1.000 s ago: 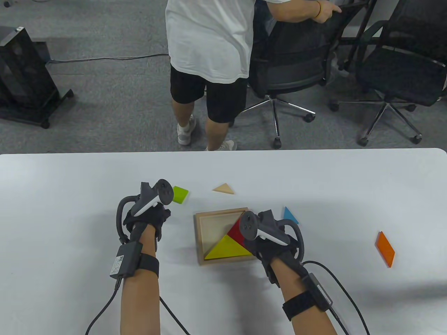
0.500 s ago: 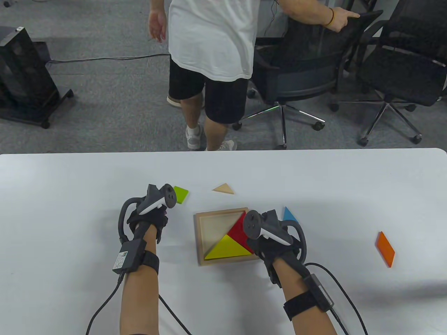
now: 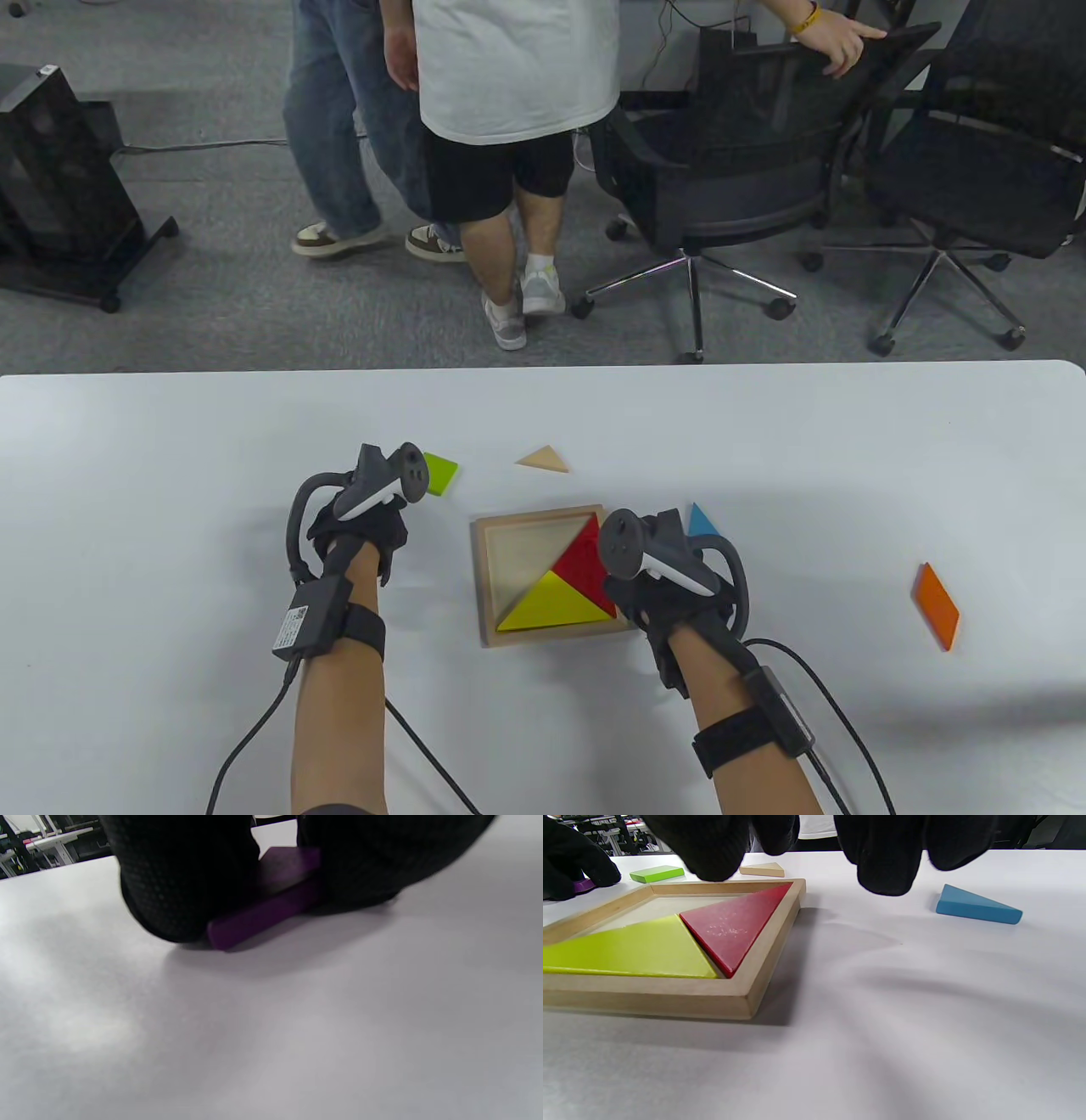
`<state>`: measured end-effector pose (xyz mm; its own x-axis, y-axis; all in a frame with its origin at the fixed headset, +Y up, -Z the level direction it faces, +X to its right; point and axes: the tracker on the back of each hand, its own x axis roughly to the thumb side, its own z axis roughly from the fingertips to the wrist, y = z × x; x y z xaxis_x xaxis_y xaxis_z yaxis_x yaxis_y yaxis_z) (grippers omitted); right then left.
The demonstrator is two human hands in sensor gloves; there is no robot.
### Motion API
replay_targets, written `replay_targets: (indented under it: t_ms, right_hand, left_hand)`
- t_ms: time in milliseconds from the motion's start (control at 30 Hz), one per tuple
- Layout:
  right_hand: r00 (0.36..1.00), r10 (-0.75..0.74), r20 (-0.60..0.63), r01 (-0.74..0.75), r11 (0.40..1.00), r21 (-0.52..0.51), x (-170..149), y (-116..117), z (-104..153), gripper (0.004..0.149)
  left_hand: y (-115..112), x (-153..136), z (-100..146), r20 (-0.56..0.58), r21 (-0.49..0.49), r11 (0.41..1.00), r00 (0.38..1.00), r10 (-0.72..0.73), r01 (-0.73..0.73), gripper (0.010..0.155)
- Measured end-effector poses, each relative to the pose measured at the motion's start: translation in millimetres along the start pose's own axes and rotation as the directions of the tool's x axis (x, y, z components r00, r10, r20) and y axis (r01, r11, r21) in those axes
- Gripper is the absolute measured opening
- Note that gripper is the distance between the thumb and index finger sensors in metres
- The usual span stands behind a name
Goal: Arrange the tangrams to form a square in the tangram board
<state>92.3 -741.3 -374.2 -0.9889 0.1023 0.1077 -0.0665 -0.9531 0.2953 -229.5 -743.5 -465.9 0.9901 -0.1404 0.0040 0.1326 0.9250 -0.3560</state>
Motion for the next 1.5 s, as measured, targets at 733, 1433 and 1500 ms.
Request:
replay_targets:
  t_ms: [733,1433,1500]
  right_hand:
    - [0.982,-0.113,0.149,0.134,0.981,-0.138,9.8,-32.1,25.8,0.081]
    - [0.69,-0.527,0.496,0.666,0.73,-0.151,13.7,-48.8,36.3,0.084]
    - [0.669,-0.548,0.503,0.683,0.72,-0.123,12.3,-46.7,34.1,0.084]
  left_hand:
    - [75.9,6.4,100.7,0.425,0.109,0.856,0.802,0.419,-0.505,0.068]
    - [50.1,80.2,127.0,0.669,-0.284,0.681,0.369,0.645,-0.675,0.068]
    - [43.2,84.1,124.4,0.669,-0.324,0.658,0.327,0.667,-0.68,0.067]
